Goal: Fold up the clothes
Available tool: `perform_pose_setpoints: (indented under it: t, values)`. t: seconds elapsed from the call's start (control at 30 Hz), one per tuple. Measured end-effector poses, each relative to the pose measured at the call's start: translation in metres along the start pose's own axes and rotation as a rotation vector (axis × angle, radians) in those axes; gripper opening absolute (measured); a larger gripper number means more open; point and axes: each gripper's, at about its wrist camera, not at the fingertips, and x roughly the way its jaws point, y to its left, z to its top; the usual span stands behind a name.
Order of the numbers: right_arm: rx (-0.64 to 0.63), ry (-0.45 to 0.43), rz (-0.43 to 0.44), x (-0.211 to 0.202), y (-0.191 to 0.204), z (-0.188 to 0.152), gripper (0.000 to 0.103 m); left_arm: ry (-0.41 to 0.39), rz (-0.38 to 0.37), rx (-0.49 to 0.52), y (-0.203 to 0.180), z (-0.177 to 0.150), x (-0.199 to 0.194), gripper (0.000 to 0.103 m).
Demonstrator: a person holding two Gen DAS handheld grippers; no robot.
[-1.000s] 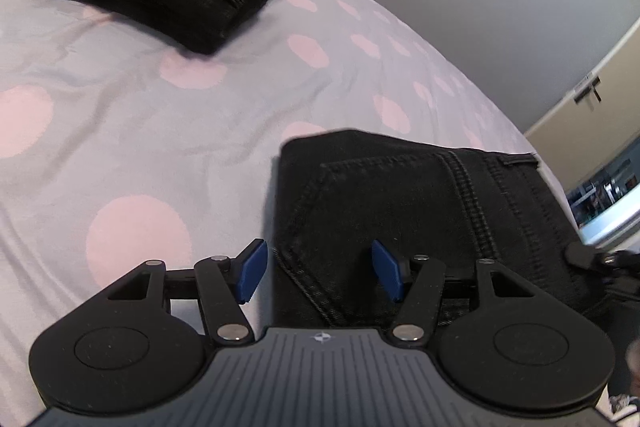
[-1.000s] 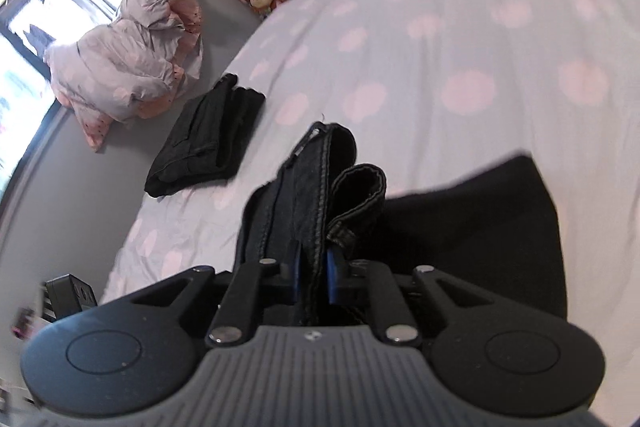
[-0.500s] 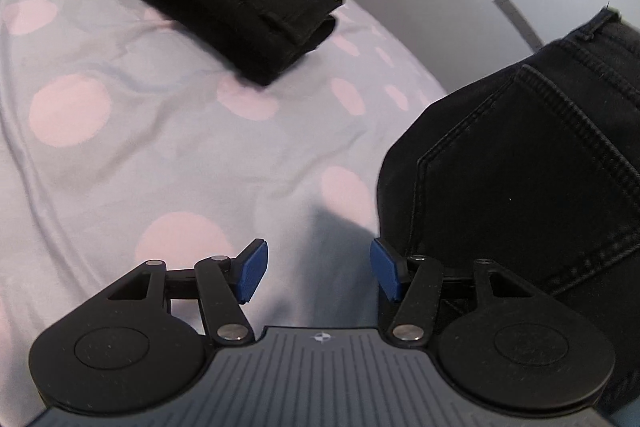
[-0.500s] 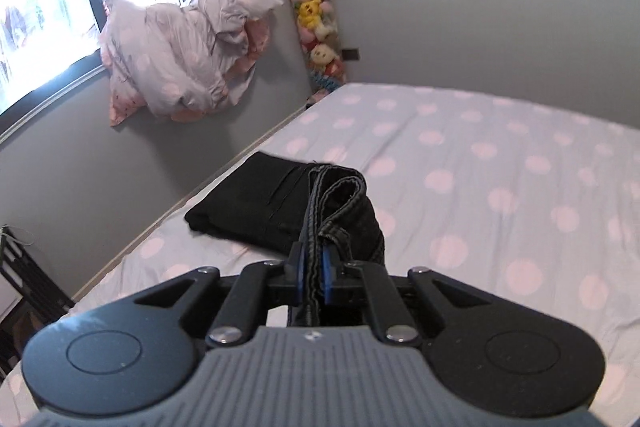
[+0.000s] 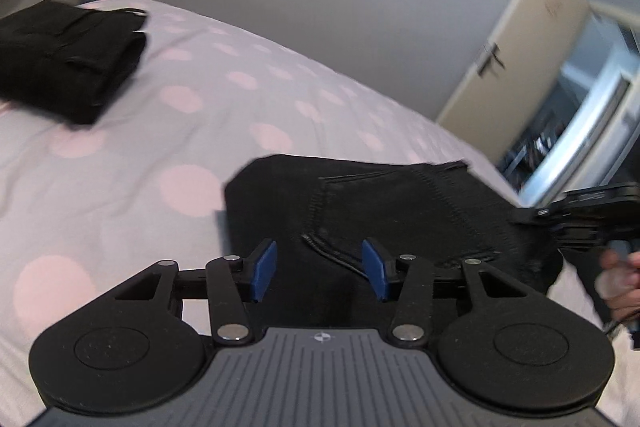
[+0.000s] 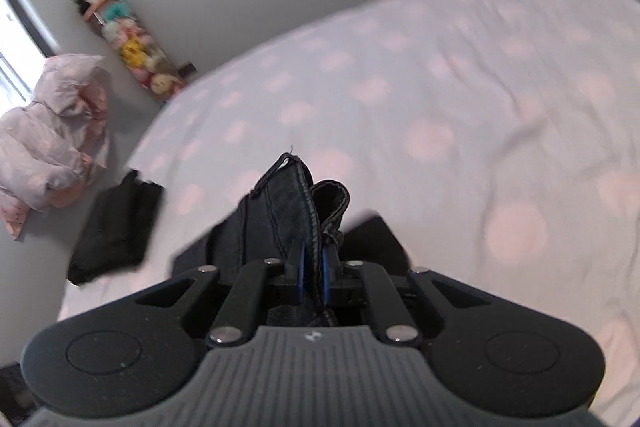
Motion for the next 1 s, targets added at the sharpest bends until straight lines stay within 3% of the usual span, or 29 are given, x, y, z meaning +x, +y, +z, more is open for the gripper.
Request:
perform_pose_setpoints:
  t: [0.13, 0.4, 0.57, 0.7, 0.8, 0.9, 1.0]
  values:
    - [0.031, 0.022, 0.001, 0.03, -0.032, -0.015, 0.01, 0.065, 0.053, 0.038, -0.003, -0.009, 0.021, 0.051]
    - [-0.06, 0.069, -0.019, 0.062, -0.051, -0.037, 0.013, 0.185, 0.16, 0.161, -0.014, -0.022, 0.053, 0.054]
    - [-0.125, 0.051, -0.057, 0.056, -0.042, -0.038, 0.022, 0.157, 0.158, 0.163, -0.016, -0.02, 0.046, 0.054]
    - [-0.178, -0.059, -0.08, 0.022, -0.029, -0.037, 0.027, 0.073, 0.194, 0.215, -0.035, -0.013, 0.022, 0.052]
    - [-0.246, -0.149, -0.107, -0.005, -0.016, -0.047, 0.027, 0.015, 0.153, 0.265, -0.053, -0.014, 0.009, 0.052]
    - [-0.316, -0.2, -0.13, -0.015, 0.006, -0.066, 0.027, 0.028, 0.099, 0.317, -0.071, -0.024, 0.011, 0.052]
    - [-0.349, -0.209, -0.194, -0.007, 0.021, -0.087, 0.027, 0.063, 0.113, 0.398, -0.085, -0.043, 0.021, 0.045]
